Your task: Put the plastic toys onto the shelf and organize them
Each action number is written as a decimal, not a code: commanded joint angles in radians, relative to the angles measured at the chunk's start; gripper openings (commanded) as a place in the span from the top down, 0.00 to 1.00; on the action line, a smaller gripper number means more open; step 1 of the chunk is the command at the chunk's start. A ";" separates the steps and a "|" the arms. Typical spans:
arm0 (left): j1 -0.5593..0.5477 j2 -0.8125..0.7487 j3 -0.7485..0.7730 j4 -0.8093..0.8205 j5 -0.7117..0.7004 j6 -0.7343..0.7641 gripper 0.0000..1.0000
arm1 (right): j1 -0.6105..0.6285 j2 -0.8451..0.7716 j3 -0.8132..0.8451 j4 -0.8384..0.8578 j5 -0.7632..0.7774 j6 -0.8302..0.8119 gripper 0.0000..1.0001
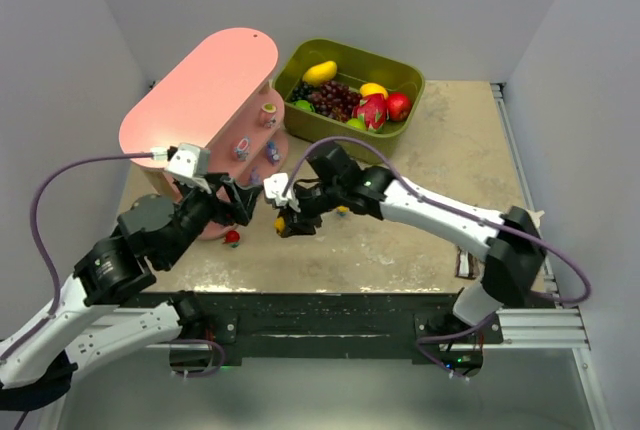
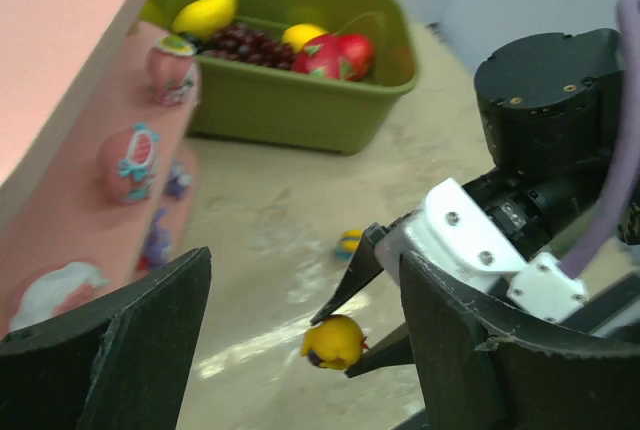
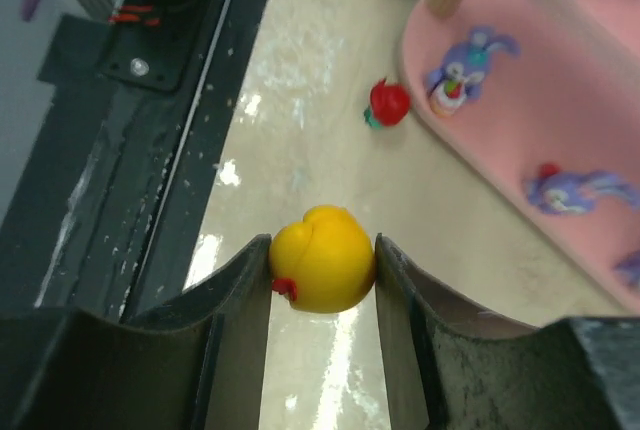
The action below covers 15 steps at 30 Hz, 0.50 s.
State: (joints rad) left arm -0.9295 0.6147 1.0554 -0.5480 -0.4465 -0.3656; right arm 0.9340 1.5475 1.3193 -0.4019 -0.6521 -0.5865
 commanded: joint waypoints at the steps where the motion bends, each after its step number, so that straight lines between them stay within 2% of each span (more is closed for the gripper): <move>1: 0.001 -0.007 -0.038 0.095 0.072 -0.029 0.19 | 0.000 0.167 -0.015 0.097 0.069 0.085 0.75; 7: 0.001 -0.079 -0.041 0.056 0.026 -0.059 0.19 | 0.002 0.256 -0.126 0.308 0.152 0.180 0.73; 13: 0.003 -0.110 -0.028 0.037 0.023 -0.059 0.19 | 0.005 0.238 -0.271 0.543 0.213 0.241 0.71; 15: 0.003 -0.105 -0.028 0.037 0.020 -0.056 0.19 | 0.006 0.237 -0.296 0.567 0.229 0.251 0.69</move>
State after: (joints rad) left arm -0.9287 0.4988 1.0077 -0.5323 -0.4194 -0.4099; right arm 0.9356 1.8378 1.0729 -0.0250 -0.4751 -0.3912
